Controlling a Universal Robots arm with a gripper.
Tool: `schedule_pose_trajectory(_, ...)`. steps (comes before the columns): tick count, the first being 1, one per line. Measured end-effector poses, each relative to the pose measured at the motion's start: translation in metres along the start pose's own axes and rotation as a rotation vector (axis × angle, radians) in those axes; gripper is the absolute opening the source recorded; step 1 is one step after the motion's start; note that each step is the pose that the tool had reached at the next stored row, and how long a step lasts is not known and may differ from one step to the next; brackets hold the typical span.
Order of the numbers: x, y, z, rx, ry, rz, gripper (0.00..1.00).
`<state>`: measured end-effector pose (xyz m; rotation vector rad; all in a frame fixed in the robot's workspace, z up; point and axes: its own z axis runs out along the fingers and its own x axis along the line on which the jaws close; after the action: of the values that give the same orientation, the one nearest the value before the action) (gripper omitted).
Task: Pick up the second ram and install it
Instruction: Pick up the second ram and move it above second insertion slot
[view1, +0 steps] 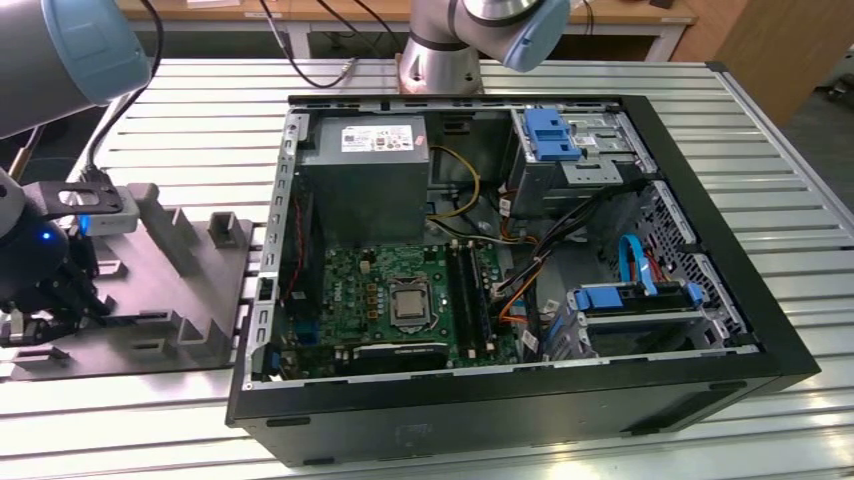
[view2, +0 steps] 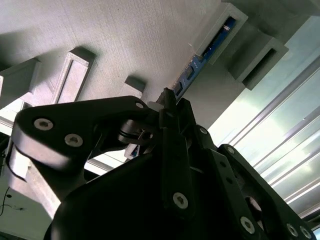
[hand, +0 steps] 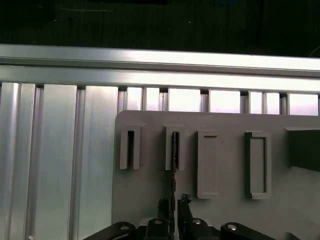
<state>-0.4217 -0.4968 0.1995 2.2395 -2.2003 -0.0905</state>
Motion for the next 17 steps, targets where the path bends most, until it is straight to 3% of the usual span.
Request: schedule_pose_trajectory(17, 0.0, 0.0, -0.0006, 0.0, 0.0, 0.0, 0.21)
